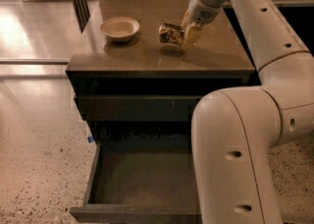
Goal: Place orange can into middle drawer
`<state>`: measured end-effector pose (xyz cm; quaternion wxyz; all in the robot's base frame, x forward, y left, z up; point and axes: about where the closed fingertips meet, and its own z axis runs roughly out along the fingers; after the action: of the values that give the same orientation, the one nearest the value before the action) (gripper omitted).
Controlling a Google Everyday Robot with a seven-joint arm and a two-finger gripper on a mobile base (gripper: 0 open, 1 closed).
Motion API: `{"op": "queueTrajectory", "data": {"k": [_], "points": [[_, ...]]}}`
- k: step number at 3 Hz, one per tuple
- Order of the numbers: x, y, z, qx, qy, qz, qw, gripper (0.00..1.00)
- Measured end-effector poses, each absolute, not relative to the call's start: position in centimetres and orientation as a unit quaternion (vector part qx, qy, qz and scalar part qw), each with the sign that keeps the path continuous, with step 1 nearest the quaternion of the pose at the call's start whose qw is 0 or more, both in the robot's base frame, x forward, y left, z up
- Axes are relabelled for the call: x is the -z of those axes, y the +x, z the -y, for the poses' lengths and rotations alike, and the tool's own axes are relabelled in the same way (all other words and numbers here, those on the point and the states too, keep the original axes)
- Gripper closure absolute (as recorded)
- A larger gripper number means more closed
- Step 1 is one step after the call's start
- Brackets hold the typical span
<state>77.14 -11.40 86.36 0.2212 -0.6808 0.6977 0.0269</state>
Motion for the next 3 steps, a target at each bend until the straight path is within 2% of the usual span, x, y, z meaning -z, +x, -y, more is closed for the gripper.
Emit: {"op": "queueTrajectory", "data": {"k": [2,3], "points": [[-94.1,67.1,14.7,-0.008,-0.662,-0.712,0.234,1.00],[-96.2,62.3,13.2,-0.026,-0.656,-0.700,0.282,1.00]]}}
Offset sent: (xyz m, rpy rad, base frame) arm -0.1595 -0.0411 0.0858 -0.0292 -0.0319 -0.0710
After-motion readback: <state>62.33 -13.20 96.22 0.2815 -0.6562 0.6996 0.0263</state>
